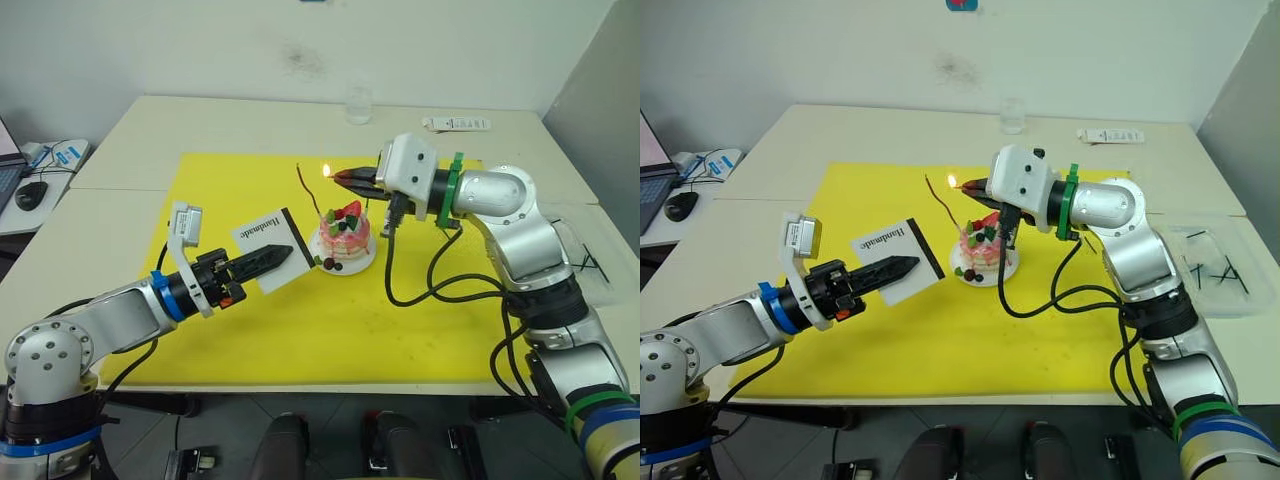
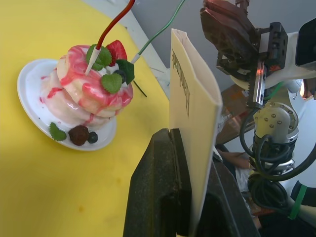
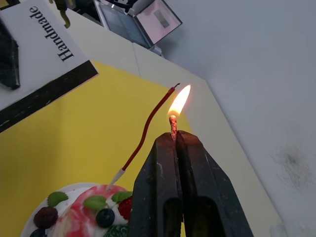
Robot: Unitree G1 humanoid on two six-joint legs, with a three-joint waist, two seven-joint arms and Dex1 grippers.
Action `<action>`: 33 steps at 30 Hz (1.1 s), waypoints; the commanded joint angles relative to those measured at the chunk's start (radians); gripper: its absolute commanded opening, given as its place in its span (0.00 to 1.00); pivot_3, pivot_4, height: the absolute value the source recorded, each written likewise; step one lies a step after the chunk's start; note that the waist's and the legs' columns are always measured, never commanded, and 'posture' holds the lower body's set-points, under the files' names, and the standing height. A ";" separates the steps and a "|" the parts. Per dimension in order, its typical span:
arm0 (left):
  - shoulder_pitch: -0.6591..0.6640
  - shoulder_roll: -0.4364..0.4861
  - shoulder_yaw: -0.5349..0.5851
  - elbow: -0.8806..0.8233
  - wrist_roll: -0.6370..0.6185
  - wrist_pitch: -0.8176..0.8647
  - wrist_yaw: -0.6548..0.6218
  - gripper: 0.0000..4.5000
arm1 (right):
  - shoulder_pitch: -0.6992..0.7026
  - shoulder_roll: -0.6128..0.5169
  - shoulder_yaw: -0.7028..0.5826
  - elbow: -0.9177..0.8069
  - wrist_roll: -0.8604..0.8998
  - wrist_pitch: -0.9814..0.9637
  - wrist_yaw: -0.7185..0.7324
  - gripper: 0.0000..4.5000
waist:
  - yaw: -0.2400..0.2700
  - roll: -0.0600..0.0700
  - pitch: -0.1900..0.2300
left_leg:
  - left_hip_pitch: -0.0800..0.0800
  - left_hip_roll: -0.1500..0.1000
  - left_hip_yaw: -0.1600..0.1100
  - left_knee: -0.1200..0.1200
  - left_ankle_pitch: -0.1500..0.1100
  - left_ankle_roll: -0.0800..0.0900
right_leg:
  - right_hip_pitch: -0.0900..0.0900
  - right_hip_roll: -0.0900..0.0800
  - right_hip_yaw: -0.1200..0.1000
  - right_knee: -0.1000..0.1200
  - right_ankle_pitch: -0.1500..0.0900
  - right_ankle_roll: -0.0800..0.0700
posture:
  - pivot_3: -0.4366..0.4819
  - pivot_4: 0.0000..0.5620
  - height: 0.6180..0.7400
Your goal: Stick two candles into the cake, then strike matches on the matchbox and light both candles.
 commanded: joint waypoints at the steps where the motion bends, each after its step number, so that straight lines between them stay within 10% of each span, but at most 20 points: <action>1: -0.014 0.019 0.010 -0.026 -0.035 -0.033 0.010 0.00 | -0.045 0.025 0.003 0.019 -0.033 -0.019 -0.038 0.01 | 0.000 0.000 0.000 | 0.000 0.000 0.000 0.000 0.000 0.000 | 0.000 0.000 0.000 0.000 0.000 0.000 | 0.48 0.27 1.00; 33: -0.016 0.042 -0.013 -0.031 -0.057 -0.062 0.019 0.00 | -0.112 0.133 0.049 0.120 -0.125 -0.102 -0.078 0.01 | -0.001 0.000 0.000 | -0.003 0.000 0.000 -0.001 0.000 0.000 | -0.003 0.000 0.000 0.000 0.000 0.000 | 0.48 0.27 1.00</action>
